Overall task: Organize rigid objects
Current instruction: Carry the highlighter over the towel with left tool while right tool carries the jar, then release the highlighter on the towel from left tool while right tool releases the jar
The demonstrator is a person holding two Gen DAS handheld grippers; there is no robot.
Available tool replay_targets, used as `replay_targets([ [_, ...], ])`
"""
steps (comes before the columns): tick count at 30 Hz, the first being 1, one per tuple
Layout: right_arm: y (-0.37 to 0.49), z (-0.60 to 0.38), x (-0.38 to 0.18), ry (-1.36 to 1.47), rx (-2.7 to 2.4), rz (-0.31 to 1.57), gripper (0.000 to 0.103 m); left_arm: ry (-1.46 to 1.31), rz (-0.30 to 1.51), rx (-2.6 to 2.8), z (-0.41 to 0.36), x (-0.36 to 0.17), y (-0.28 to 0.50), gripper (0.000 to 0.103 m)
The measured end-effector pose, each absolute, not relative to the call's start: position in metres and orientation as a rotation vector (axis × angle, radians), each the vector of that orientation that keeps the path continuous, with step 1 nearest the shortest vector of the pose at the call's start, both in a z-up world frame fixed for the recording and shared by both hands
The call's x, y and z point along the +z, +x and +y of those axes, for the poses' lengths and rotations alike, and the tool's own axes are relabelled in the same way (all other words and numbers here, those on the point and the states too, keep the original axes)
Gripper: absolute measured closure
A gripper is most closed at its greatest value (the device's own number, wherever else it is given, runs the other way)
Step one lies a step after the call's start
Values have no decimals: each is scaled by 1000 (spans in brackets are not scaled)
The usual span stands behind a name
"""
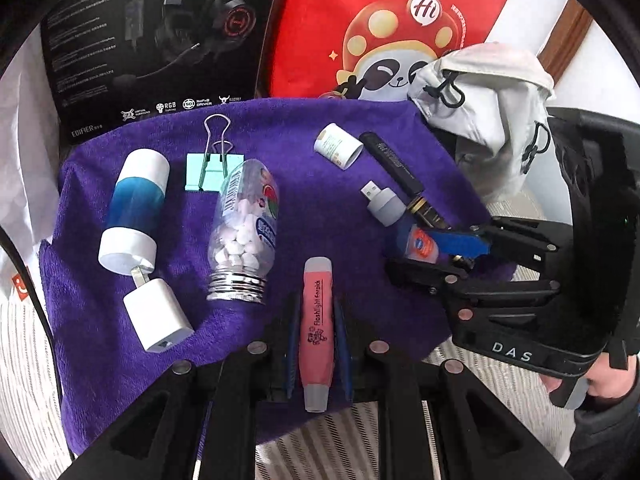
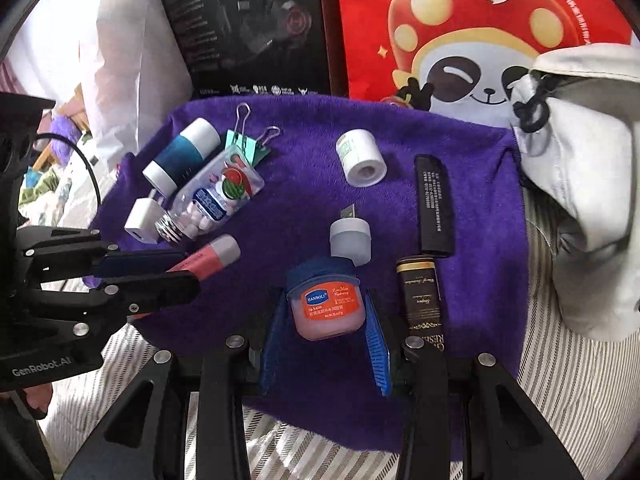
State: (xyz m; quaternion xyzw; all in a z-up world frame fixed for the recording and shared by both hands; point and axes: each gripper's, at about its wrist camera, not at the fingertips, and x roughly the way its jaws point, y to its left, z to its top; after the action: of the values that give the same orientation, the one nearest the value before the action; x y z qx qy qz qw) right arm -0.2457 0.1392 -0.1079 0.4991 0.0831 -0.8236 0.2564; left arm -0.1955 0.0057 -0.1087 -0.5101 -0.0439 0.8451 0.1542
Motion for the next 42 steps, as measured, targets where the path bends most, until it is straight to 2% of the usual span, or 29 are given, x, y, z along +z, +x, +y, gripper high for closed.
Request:
replay_targets([
  [10,-245,142,-112,1340,-2230,246,64,-1470,-27,2433,3,-116,-200,87],
  [33,-239,136,-114,1259,-2196,368,64,-1487,65,2414,9,-116,-202,86],
  [40,-239,136,-114,1258,-2166,397,63,-1493,80,2395,11,-114,-202,81],
  [42,-239,138,-113,1260,-2161,394,63,-1487,63,2388,10,-114,-202,77],
])
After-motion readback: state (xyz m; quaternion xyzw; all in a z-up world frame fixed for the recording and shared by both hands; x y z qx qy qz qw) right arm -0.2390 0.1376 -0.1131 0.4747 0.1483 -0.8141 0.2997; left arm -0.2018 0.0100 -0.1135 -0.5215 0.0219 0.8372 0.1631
